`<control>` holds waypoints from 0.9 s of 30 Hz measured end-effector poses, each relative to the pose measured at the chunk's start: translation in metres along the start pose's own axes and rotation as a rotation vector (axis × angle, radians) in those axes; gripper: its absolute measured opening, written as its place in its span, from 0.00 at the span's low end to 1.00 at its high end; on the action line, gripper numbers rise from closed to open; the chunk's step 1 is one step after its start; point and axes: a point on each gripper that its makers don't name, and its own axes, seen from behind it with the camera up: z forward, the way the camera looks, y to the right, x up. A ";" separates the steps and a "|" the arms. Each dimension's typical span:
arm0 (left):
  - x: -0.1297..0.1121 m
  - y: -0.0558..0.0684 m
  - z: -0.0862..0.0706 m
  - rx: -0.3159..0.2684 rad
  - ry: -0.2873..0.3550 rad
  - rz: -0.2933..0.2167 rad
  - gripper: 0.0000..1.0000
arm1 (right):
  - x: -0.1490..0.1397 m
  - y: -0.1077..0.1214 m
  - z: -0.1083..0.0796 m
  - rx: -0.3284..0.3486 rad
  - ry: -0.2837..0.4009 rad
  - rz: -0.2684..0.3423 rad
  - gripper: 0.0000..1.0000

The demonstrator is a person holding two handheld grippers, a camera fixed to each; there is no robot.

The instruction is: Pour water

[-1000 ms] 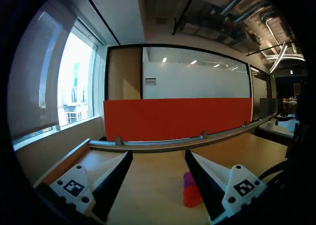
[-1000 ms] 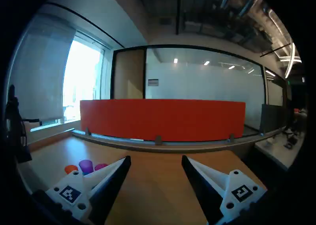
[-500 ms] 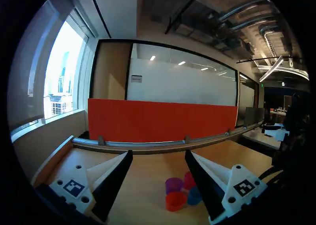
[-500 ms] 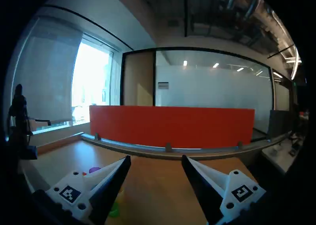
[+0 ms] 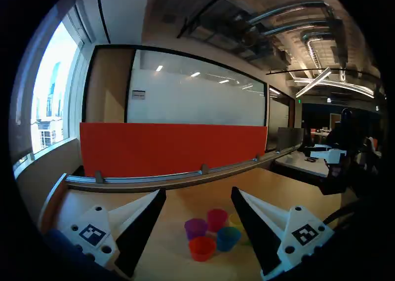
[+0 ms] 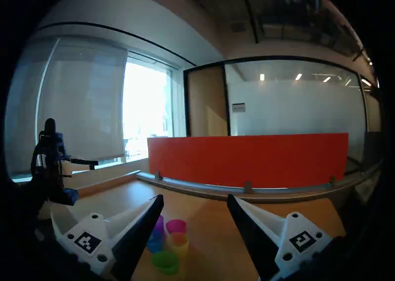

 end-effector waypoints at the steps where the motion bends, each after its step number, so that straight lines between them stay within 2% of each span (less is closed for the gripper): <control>1: 0.002 0.002 0.000 -0.013 0.003 0.004 0.99 | 0.000 -0.003 0.000 0.012 -0.003 -0.004 0.99; 6: 0.005 0.009 0.000 -0.065 0.002 0.027 0.98 | -0.001 -0.016 0.003 0.063 -0.028 -0.028 0.99; 14: -0.001 0.021 0.003 -0.141 -0.035 0.047 0.98 | -0.009 -0.031 0.006 0.118 -0.087 -0.076 0.99; 27: -0.031 0.041 0.017 -0.271 -0.177 0.065 0.98 | -0.052 -0.047 0.000 0.202 -0.269 -0.133 1.00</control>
